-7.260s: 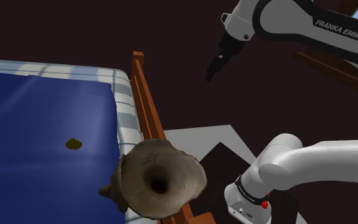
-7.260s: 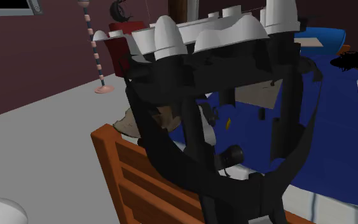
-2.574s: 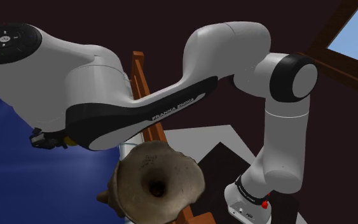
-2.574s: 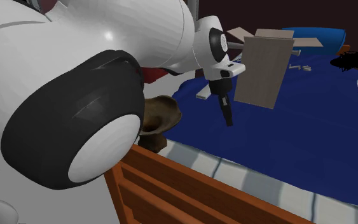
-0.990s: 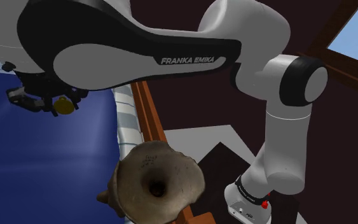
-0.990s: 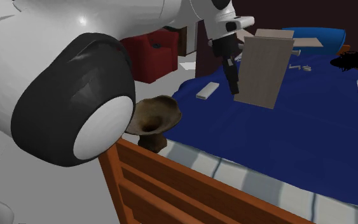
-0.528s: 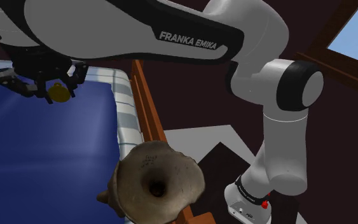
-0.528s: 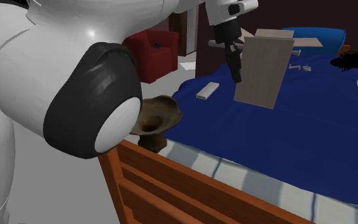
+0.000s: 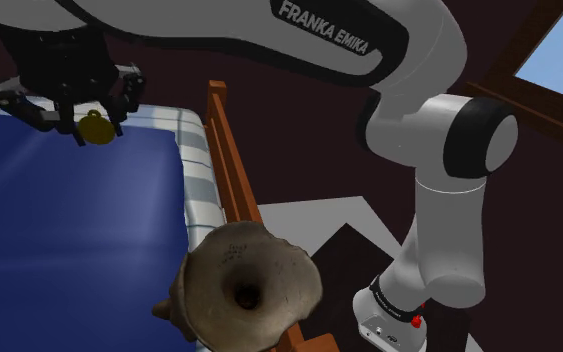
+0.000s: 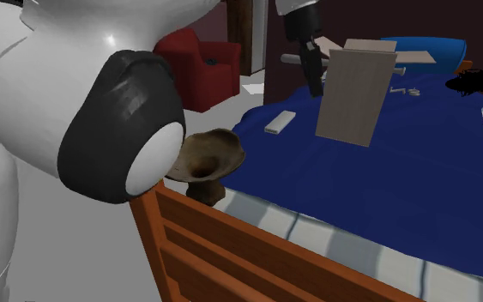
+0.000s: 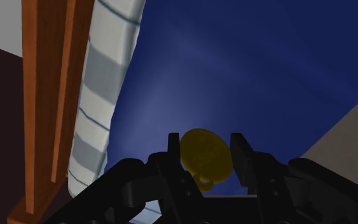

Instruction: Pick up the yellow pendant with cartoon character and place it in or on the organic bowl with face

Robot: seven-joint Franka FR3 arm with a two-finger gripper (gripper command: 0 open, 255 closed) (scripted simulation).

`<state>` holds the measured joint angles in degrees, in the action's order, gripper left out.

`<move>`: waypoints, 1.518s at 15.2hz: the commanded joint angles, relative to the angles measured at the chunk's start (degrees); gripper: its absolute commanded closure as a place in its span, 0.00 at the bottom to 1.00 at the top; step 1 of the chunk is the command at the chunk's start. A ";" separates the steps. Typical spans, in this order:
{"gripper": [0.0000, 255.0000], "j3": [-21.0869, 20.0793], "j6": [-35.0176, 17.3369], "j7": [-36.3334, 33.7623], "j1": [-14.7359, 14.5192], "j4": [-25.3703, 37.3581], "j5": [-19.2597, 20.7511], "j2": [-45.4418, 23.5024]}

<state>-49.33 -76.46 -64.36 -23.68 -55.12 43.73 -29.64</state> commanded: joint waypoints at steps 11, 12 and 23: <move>1.00 -5.51 -13.29 0.80 20.50 -37.96 -29.38 37.08; 1.00 -4.31 -13.65 1.69 20.08 -39.97 -31.79 40.17; 1.00 2.72 -15.58 4.09 13.02 -53.97 -42.68 56.66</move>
<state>-46.61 -91.30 -60.16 -10.55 -108.19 1.18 26.85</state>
